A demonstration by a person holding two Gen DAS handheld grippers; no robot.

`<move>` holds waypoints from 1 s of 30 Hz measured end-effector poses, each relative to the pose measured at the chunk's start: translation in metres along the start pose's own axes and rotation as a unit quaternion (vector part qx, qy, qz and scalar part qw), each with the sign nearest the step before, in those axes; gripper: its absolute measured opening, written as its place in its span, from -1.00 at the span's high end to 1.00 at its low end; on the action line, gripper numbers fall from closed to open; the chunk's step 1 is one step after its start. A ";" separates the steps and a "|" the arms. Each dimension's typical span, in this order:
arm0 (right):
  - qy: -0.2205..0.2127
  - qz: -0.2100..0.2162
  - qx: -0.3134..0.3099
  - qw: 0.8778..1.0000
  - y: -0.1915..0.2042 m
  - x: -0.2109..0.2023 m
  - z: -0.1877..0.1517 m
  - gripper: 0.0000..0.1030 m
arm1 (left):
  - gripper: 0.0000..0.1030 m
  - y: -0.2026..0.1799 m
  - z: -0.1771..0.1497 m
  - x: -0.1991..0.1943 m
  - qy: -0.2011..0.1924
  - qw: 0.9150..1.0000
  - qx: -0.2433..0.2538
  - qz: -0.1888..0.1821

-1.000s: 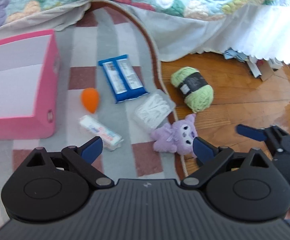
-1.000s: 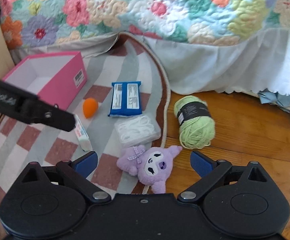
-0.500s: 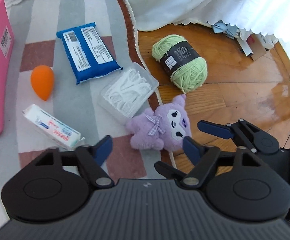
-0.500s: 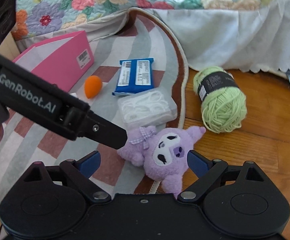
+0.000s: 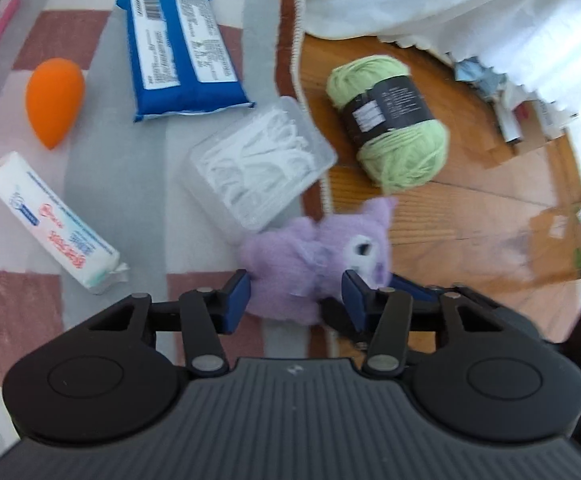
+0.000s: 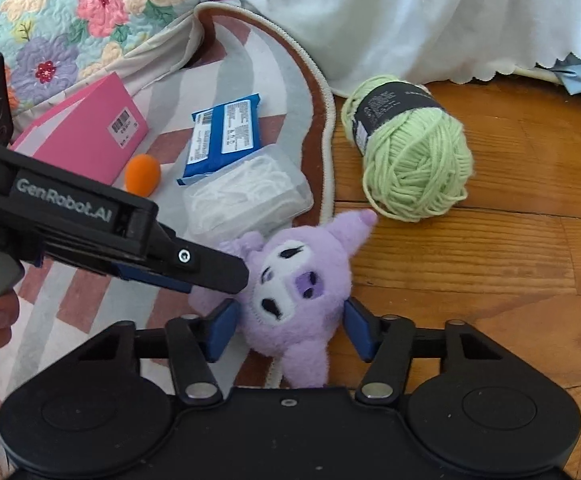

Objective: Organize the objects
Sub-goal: 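Close the left tool on the purple plush doll, then carry the plush doll with the left tool into the pink box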

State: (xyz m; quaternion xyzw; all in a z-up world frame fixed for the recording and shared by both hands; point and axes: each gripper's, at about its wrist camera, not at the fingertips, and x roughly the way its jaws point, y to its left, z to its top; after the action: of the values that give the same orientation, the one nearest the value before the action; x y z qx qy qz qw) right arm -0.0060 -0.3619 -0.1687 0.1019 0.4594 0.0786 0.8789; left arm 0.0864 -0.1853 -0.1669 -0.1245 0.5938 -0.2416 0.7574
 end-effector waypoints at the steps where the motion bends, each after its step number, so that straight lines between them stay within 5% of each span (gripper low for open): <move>1: 0.000 0.003 0.009 1.000 -0.003 0.000 0.000 -0.13 | 0.06 0.000 -0.002 0.002 -0.001 1.000 0.003 0.007; 12: -0.004 0.000 0.016 1.000 -0.001 0.001 -0.003 -0.05 | 0.23 0.015 -0.007 0.007 -0.018 0.998 -0.039 -0.037; 24: -0.006 -0.012 -0.004 1.000 0.012 -0.019 0.004 -0.03 | 0.30 -0.008 -0.014 -0.020 -0.034 0.999 0.010 -0.009; 30: 0.046 0.000 0.033 0.998 0.018 -0.023 0.013 -0.03 | 0.30 -0.023 -0.015 -0.035 -0.010 0.998 0.062 0.017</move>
State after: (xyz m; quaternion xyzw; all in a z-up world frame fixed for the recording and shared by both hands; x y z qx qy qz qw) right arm -0.0086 -0.3511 -0.1387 0.1267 0.5020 0.0683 0.8528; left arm 0.0602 -0.1849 -0.1304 -0.0689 0.5721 -0.2637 0.7736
